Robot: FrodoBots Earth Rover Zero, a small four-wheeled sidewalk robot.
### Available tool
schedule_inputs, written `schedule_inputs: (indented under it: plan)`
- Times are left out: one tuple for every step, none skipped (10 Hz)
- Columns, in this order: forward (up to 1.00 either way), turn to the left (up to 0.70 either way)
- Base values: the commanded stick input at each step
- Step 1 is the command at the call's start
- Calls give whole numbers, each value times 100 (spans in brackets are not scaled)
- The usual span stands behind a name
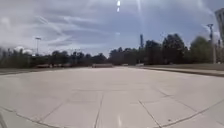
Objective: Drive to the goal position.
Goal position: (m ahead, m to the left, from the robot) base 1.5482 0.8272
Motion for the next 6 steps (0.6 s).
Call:
schedule_inputs:
  plan:
    - [50, 0]
    - [50, 0]
    - [50, 0]
    - [50, 0]
    - [50, 0]
    - [50, 0]
